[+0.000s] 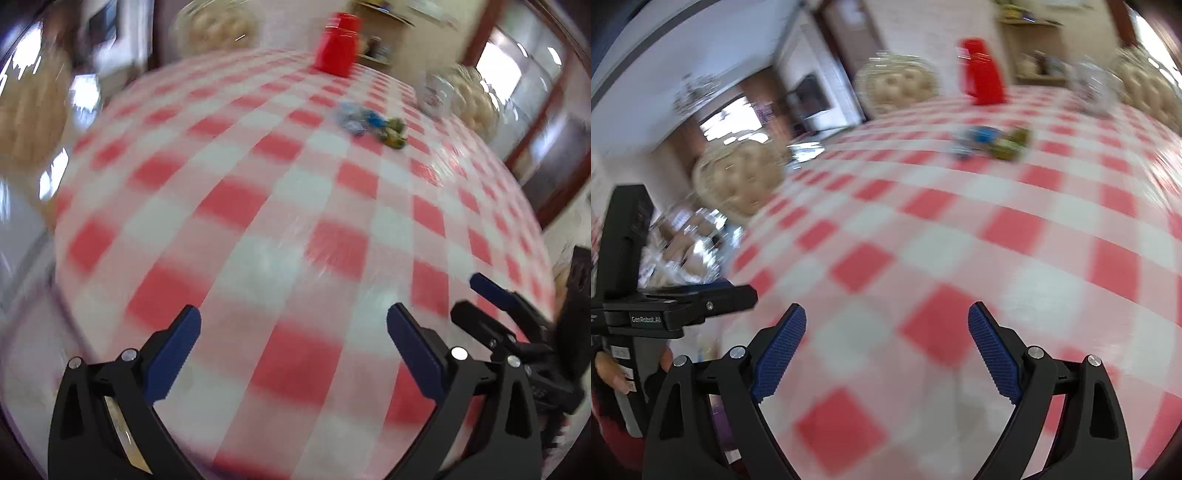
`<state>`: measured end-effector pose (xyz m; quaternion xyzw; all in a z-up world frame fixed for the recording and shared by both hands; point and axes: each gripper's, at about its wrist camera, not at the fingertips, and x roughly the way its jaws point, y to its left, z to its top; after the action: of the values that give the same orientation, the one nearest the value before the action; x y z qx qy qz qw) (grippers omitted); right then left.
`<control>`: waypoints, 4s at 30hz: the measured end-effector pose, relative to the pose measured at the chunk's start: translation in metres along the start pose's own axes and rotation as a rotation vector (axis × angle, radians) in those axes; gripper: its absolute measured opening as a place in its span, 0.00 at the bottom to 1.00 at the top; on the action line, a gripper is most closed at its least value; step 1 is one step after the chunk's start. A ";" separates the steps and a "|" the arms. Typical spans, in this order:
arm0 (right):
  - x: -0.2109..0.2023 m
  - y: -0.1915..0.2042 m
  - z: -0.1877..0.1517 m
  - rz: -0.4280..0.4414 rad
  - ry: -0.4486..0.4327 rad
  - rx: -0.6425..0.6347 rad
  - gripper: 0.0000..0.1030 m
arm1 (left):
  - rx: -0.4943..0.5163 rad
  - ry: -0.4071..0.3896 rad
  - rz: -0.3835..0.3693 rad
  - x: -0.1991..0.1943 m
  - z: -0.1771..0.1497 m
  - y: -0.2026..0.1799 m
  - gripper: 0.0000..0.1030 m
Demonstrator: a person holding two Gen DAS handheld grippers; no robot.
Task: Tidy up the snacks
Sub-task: 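Grasp the green snack packet with the right gripper, then grasp the second white-and-blue candy with the left gripper while the right holds the green packet, then carry the candy and green packet off the table over the bin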
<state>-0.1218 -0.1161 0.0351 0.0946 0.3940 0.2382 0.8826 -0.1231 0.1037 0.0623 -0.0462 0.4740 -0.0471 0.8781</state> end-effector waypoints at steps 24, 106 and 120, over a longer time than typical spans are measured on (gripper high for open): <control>0.167 -0.108 0.180 -0.245 0.068 0.061 0.84 | -0.462 -0.338 0.028 0.134 0.143 0.016 0.98; -0.012 -0.077 0.026 -0.111 -0.148 0.140 0.42 | 0.031 -0.305 -0.043 0.046 0.017 -0.080 0.21; -0.015 -0.008 -0.002 -0.038 -0.107 0.017 0.42 | 0.043 -0.339 0.041 -0.007 -0.032 -0.035 0.21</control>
<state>-0.1292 -0.1305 0.0412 0.1072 0.3501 0.2126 0.9059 -0.1548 0.0685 0.0548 -0.0250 0.3189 -0.0307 0.9470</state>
